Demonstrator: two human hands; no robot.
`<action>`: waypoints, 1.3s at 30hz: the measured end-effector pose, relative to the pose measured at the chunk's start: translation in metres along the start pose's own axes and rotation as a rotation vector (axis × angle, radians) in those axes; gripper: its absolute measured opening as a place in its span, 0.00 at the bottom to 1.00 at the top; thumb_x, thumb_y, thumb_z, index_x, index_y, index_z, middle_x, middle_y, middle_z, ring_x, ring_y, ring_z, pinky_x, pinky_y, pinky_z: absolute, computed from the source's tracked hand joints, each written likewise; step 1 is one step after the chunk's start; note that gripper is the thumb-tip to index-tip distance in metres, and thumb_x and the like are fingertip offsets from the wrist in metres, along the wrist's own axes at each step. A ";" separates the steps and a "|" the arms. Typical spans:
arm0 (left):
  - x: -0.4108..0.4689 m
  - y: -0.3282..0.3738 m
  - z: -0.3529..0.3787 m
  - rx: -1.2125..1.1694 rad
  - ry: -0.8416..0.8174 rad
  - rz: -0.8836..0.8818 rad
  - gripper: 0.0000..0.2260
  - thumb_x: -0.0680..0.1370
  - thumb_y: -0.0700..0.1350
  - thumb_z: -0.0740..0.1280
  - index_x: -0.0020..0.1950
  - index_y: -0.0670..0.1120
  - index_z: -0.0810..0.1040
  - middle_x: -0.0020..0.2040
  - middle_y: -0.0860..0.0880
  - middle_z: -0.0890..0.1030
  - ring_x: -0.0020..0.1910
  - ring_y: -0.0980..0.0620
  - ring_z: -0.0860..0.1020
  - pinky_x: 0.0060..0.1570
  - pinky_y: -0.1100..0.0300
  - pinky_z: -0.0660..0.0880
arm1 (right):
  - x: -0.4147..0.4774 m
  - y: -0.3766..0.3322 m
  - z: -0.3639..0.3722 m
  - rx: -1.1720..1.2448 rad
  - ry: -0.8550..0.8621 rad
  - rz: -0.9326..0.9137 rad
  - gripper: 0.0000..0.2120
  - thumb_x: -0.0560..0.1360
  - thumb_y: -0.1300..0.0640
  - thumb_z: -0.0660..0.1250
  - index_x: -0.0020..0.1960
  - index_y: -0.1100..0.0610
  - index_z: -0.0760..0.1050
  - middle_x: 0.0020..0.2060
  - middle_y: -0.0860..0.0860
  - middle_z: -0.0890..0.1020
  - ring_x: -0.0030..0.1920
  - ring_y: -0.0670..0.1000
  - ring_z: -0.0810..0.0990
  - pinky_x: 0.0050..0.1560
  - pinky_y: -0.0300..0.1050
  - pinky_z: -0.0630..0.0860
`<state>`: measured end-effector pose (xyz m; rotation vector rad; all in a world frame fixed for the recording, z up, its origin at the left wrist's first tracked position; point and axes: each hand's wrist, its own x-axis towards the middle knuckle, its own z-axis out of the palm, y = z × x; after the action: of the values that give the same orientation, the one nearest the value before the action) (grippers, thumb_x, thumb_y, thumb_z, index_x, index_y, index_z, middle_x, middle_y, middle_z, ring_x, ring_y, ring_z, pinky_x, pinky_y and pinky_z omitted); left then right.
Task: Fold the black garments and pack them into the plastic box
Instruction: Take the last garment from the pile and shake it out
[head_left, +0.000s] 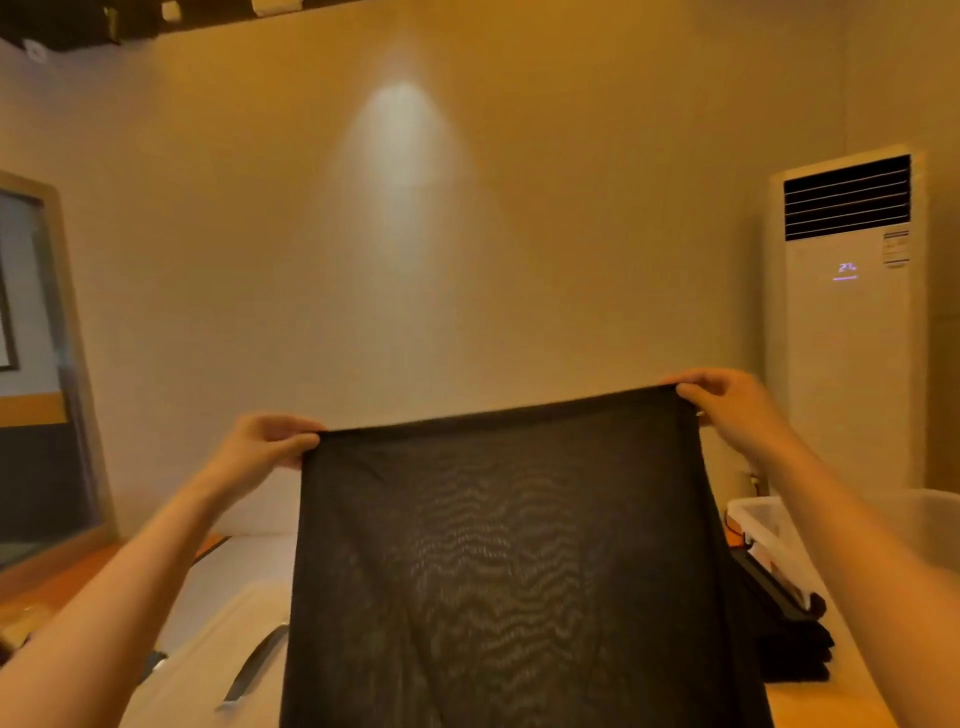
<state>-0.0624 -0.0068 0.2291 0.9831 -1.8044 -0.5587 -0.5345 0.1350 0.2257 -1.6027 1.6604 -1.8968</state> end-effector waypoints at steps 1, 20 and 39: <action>0.015 -0.016 0.007 0.127 -0.033 -0.029 0.05 0.76 0.33 0.67 0.47 0.40 0.83 0.33 0.47 0.82 0.28 0.53 0.78 0.29 0.68 0.75 | 0.015 0.017 0.013 -0.068 -0.053 0.049 0.11 0.79 0.64 0.61 0.47 0.52 0.80 0.42 0.51 0.81 0.45 0.52 0.78 0.38 0.39 0.75; 0.061 -0.016 0.005 -0.105 0.461 0.193 0.06 0.80 0.40 0.63 0.55 0.42 0.77 0.49 0.42 0.81 0.43 0.50 0.82 0.36 0.65 0.79 | 0.065 0.010 0.097 0.339 0.282 -0.112 0.09 0.80 0.64 0.60 0.54 0.59 0.79 0.45 0.48 0.79 0.46 0.44 0.80 0.42 0.33 0.79; -0.228 -0.071 0.042 -0.060 0.325 -0.038 0.06 0.82 0.39 0.58 0.50 0.49 0.71 0.47 0.46 0.79 0.45 0.58 0.78 0.39 0.72 0.73 | -0.205 0.060 0.043 0.182 0.102 0.190 0.10 0.80 0.59 0.61 0.47 0.47 0.79 0.50 0.45 0.80 0.56 0.46 0.78 0.59 0.47 0.76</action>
<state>-0.0272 0.1374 0.0376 1.0060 -1.4752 -0.4453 -0.4459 0.2273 0.0498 -1.2533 1.5630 -1.9947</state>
